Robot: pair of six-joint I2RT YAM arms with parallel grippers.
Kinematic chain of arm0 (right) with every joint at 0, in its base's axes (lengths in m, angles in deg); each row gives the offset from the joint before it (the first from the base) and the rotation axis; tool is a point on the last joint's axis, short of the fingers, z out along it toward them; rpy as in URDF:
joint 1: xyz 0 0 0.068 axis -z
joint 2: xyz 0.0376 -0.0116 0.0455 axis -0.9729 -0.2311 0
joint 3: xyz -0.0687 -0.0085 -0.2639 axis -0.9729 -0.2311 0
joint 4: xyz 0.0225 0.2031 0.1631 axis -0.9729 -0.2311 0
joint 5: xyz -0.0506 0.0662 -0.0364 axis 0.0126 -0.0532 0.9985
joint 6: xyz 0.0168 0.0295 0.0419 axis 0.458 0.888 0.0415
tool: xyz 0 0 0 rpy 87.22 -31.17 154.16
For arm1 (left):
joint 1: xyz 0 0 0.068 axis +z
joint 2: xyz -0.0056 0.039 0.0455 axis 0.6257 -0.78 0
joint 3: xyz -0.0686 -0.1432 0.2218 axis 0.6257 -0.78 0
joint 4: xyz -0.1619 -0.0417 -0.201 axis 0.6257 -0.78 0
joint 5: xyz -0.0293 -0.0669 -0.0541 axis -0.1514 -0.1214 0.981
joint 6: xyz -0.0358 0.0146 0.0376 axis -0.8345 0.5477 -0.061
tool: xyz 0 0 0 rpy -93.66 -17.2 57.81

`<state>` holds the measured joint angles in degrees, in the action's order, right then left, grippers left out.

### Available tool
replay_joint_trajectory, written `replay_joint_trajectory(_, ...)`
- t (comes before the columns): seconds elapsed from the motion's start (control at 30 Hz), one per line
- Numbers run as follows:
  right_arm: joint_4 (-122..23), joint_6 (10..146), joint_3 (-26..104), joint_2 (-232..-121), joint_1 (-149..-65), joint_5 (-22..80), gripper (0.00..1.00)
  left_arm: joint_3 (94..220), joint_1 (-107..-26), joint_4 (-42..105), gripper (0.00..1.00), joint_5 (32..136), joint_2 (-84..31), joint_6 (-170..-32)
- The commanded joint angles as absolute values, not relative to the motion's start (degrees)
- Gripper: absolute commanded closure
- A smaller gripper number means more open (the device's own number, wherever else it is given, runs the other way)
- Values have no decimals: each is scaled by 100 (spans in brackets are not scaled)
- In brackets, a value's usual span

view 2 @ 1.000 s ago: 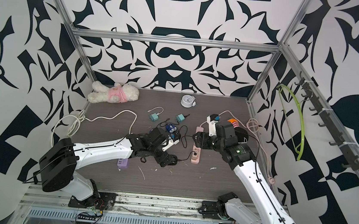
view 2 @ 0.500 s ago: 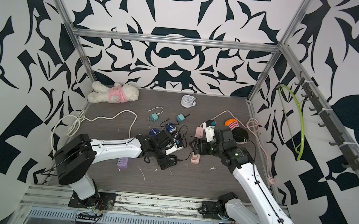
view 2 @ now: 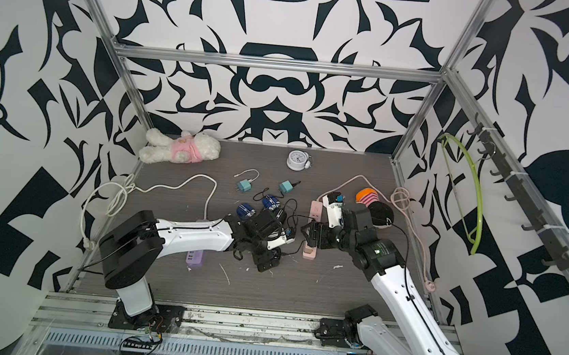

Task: Unplug the electric shaver
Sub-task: Pick up the electric shaver from the center of the board.

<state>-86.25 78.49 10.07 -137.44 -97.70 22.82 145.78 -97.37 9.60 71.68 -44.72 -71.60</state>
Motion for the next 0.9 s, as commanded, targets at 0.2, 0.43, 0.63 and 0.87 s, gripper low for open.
replay_joint_trajectory(0.2, -8423, 7829, 1021, -13759, -9760, 2285, 23, 14460, -9795, 1131, 11, 6970, -4590, -7152)
replay_joint_trajectory(0.43, -8242, 7829, 955, -13413, -9756, 2224, 23, 14166, -9815, 1536, 25, 6935, -4421, -7271)
replay_joint_trajectory(0.63, -8249, 7904, 892, -13244, -9756, 2152, 23, 14168, -9815, 1557, 46, 7121, -4544, -7400)
replay_joint_trajectory(0.87, -8509, 8103, 930, -13337, -9756, 1668, 26, 14186, -9815, 1483, 61, 7152, -4411, -7467)
